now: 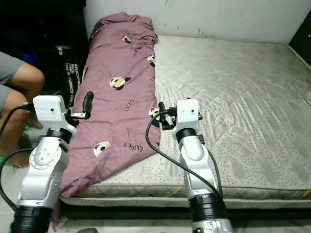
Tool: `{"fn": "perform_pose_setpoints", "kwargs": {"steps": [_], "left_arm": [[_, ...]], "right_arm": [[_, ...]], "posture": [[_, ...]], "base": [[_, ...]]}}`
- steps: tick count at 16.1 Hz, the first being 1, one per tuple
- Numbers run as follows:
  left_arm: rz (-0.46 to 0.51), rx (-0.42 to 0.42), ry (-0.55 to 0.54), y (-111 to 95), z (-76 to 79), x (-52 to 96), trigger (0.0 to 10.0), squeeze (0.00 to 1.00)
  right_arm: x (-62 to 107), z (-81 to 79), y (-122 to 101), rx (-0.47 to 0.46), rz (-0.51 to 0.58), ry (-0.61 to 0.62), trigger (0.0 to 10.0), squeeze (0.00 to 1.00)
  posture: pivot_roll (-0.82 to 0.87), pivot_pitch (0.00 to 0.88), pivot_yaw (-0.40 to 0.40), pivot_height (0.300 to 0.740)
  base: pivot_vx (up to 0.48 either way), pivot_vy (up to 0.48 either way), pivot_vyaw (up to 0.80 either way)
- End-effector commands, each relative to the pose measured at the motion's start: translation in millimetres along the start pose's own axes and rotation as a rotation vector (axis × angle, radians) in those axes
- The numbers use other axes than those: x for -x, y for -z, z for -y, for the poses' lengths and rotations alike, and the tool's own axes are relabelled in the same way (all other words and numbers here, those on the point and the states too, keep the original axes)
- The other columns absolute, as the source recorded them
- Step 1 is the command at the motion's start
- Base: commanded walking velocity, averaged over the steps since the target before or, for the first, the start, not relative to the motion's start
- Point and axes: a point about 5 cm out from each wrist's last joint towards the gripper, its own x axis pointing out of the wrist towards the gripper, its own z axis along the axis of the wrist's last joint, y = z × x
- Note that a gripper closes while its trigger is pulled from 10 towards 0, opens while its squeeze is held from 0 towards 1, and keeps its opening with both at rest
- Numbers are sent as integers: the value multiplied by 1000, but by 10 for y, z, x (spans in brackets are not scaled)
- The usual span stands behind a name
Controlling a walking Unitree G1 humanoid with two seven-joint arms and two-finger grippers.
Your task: Clean up the room
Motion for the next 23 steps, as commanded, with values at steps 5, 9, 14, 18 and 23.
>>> {"fn": "perform_pose_setpoints", "kwargs": {"steps": [5,9,14,18,23], "left_arm": [[-3,-6,-4,-5,-13,-9,10000,0],[6,-14,-9,-22,-19,-12,10000,0],[36,-25,20,-69,-37,27,10000,0],[17,-32,18,-59,-89,113,10000,0],[-21,-26,12,23,-89,205,10000,0]], "right_arm": [[-26,15,-45,-6,10,5,10000,0],[-35,15,-48,-7,7,4,10000,0],[-20,10,-74,-13,20,17,10000,0],[11,69,-141,-28,53,60,10000,0],[103,96,-76,-19,34,69,10000,0]], "posture": [[9,0,-29,740],[9,0,-27,740],[12,0,-18,740],[13,0,-11,740],[14,0,-20,740]], "base": [[0,292,-275],[0,0,0],[53,0,0],[341,0,-438],[336,0,0]]}}
